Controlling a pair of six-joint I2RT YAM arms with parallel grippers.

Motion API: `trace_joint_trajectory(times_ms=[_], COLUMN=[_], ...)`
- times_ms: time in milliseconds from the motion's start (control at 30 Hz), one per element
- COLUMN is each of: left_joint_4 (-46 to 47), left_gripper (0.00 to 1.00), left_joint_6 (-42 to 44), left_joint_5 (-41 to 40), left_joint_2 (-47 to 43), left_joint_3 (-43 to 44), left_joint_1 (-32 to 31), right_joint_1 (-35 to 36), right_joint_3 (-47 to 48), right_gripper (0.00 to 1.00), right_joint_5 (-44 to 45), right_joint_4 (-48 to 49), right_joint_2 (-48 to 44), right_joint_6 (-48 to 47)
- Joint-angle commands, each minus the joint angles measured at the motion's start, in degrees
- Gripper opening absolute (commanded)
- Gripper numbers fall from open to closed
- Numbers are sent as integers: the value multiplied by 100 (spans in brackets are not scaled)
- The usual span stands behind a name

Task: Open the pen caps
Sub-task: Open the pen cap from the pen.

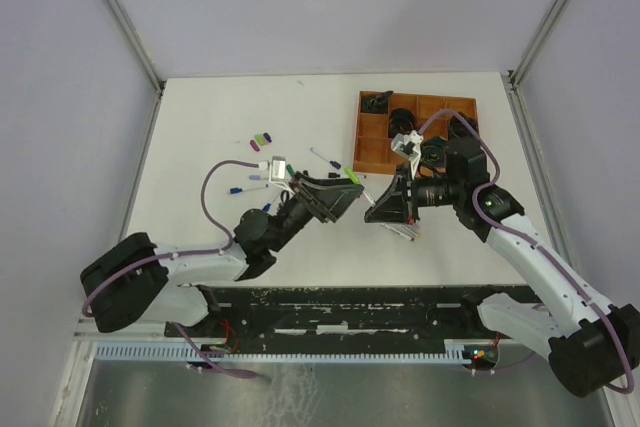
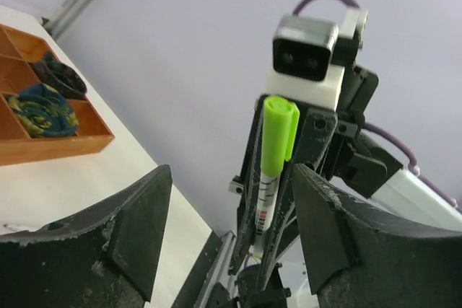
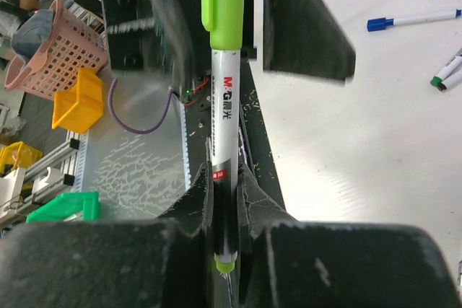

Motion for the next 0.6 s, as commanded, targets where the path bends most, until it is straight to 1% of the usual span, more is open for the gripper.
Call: trace_joint_trajectory(times_ms=[0, 133, 200, 300, 400, 533, 567], left_joint_4=[105, 329, 529, 805, 1080, 1561, 1669], left_gripper=[75, 76, 74, 65, 57, 53, 50], left_joint_6=[-416, -644, -674, -617, -609, -680, -720], left_joint_5=[146, 645, 984, 1577, 1924, 2139, 2180], left_joint_2=[-444, -520, -452, -304, -106, 161, 237], left_joint_3=[-214, -274, -193, 17, 173, 262, 306], left_joint_1=[410, 764, 877, 952, 972, 970, 980], right_joint_1=[-72, -76, -77, -78, -76, -78, -76], right_joint_3=[305, 344, 388, 422, 421, 418, 430], right_gripper=[2, 2, 2, 1, 2, 2, 2], right_joint_5=[-95, -273, -344, -410, -491, -623, -636], right_joint_4=[-113, -216, -306, -364, -360, -303, -293], right_joint_2=[-138, -70, -23, 6, 18, 70, 90], right_joint_6=[-286, -394, -452, -497, -490, -398, -377])
